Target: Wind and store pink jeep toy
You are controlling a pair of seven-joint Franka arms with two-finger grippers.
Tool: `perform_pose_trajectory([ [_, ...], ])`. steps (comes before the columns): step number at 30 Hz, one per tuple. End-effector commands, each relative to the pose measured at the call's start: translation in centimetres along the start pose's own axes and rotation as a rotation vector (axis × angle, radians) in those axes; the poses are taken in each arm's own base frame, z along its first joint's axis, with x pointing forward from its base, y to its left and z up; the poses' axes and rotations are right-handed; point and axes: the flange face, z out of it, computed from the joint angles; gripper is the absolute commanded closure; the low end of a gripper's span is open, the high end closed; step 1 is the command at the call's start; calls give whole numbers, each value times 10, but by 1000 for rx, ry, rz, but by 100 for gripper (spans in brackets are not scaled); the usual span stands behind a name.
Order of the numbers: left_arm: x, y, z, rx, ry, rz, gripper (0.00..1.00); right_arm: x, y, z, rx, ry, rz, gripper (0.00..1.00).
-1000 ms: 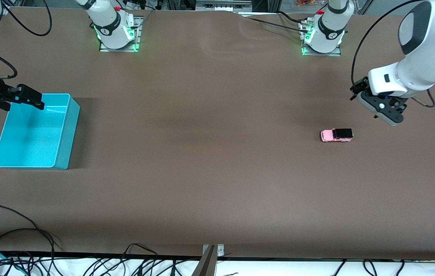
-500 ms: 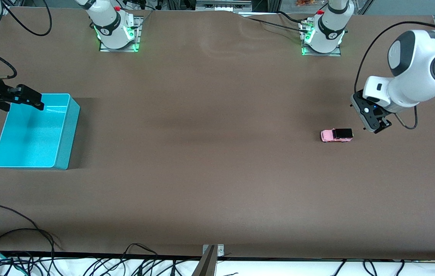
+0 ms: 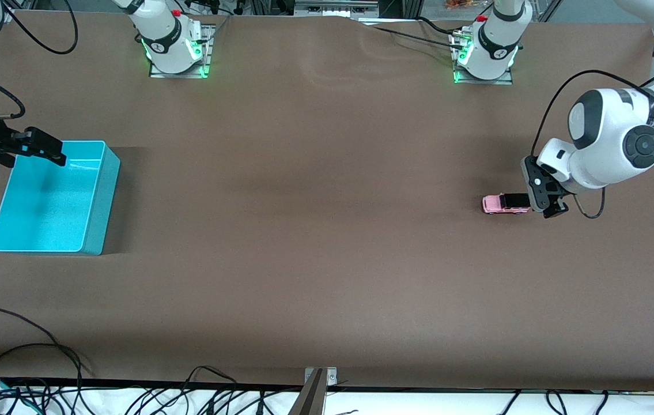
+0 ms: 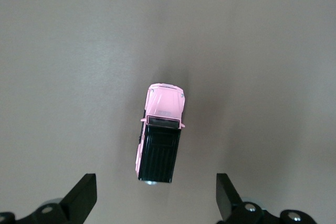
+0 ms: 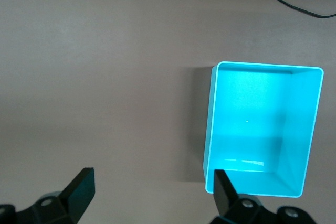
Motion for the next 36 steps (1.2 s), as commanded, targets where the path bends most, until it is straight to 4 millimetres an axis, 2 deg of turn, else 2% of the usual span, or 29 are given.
perform_pose_trajectory([
  [1,-4,3,18,13,21,73,0,2,1,-5,-12,12,7,0],
  [8,-12,6,49,24,20,142,0,2,2,-5,-12,12,8,0],
  [14,-14,1,52,63,14,217,0,2,2,-5,-12,12,8,0],
  [18,-28,-2,70,42,18,197,0,2,2,-5,-12,12,8,0],
  [21,-30,-1,80,30,20,194,0,2,2,-5,-12,12,8,0],
  [25,-30,-2,86,29,21,194,0,2,2,-5,-12,12,8,0],
  [29,-14,-2,90,41,31,218,0,2,1,-5,-12,12,7,0],
  [36,-10,-2,93,46,35,223,0,2,1,-5,-12,12,7,0],
])
